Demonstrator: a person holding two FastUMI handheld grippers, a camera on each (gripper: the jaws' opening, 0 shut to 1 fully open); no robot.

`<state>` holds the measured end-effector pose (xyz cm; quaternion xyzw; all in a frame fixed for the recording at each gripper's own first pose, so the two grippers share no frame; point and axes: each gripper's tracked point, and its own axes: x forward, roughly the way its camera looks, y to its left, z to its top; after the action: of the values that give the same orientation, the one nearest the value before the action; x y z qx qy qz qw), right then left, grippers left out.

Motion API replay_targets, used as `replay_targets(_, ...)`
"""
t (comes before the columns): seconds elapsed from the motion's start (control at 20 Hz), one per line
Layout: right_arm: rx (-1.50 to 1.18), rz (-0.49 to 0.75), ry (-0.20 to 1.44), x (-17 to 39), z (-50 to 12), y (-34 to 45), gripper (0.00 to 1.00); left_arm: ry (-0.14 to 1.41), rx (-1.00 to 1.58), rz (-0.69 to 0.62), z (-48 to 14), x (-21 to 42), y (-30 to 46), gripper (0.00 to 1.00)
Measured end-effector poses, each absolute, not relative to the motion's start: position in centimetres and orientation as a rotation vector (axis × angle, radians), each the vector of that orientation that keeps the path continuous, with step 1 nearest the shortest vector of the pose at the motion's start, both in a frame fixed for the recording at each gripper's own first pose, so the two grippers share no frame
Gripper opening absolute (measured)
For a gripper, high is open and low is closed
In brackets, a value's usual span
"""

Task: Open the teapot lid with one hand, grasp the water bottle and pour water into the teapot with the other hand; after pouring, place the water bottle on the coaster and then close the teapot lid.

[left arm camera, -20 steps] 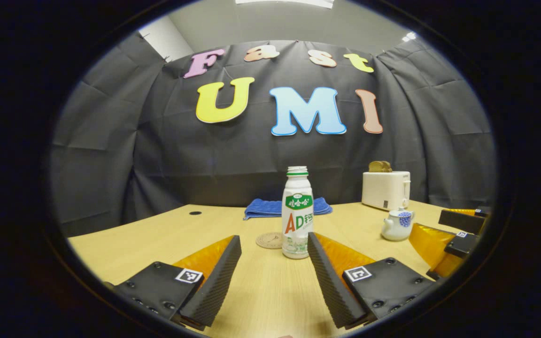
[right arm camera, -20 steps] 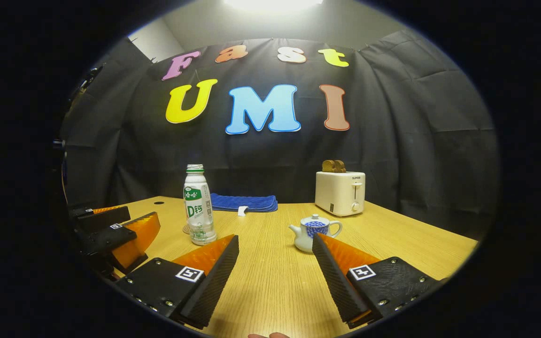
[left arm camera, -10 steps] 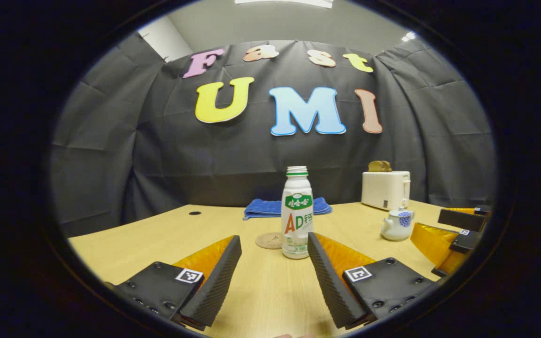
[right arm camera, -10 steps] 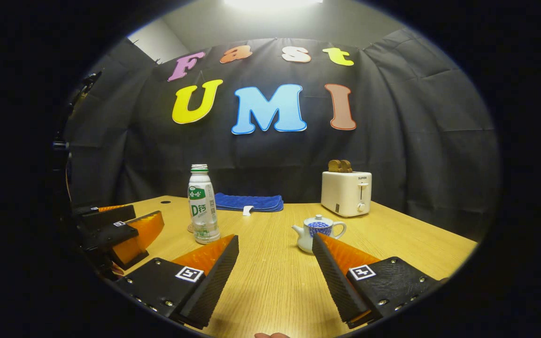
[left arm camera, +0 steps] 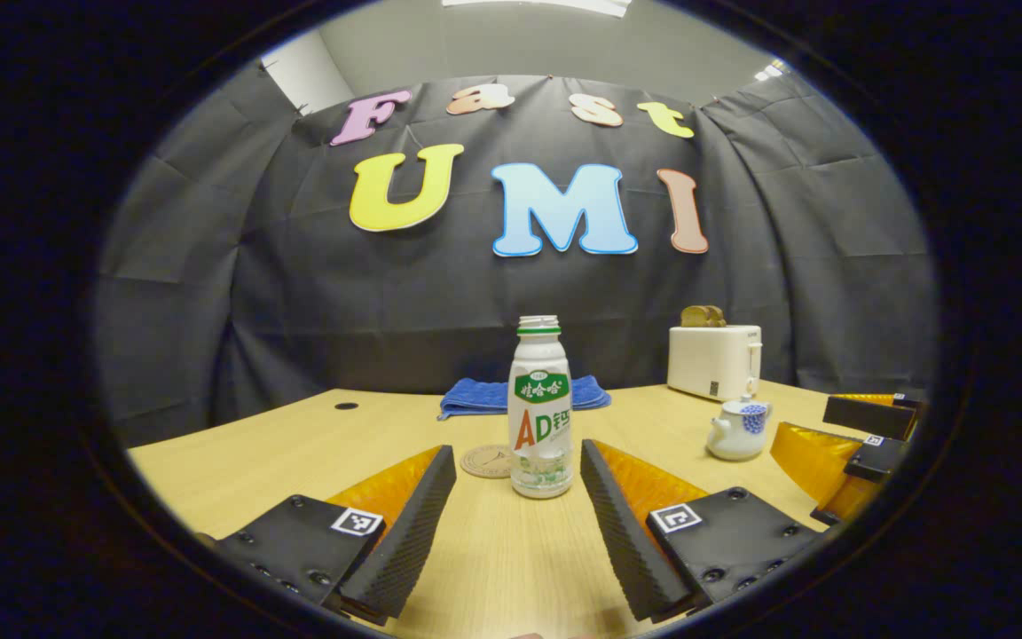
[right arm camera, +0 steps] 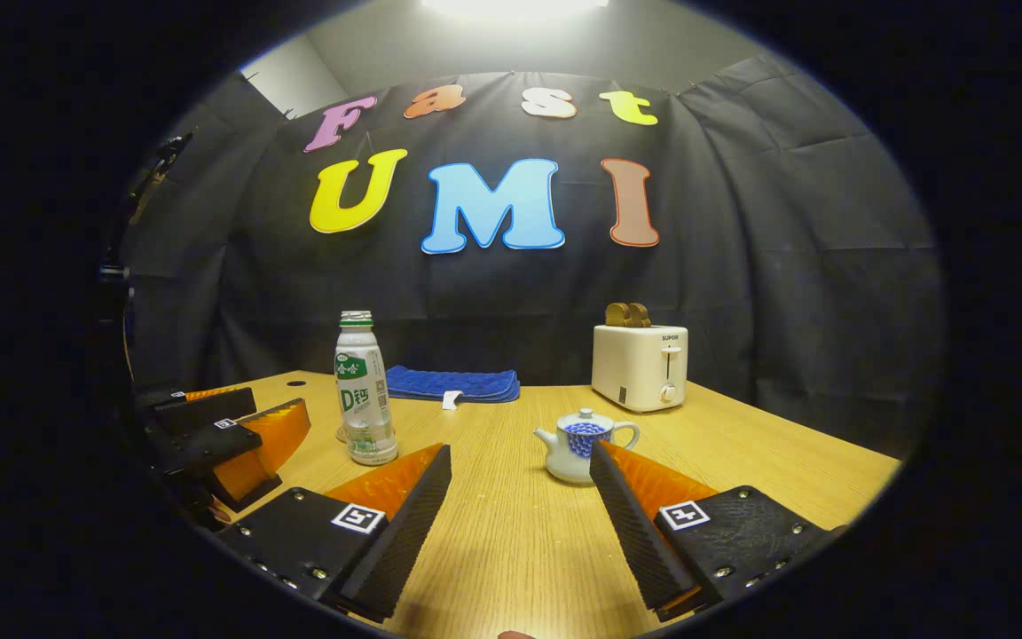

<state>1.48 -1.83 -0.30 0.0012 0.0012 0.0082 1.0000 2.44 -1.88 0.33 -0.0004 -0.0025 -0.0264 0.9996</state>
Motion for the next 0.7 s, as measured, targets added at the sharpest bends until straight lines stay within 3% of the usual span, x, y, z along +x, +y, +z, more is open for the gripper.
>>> replay_targets(0.05, 0.002, 0.022, 0.008, 2.1, -0.4, -1.9, 0.96, 0.008, -0.008, -0.07, 0.0, 3.2, -2.6, 0.94)
replay_targets(0.15, -0.009, 0.01, 0.014, 3.7, 0.4, -3.1, 0.95, 0.04, -0.046, -0.111, -0.1, 4.6, -3.8, 0.99)
replay_targets(0.55, -0.018, -0.057, 0.061, 11.4, 1.0, -6.5, 0.95, 0.037, -0.065, -0.079, 1.7, 8.8, -2.9, 0.98)
replay_targets(0.7, -0.01, -0.069, 0.091, 13.9, 0.6, -7.2, 0.89, 0.043, -0.059, -0.087, 1.9, 9.3, -3.3, 0.99)
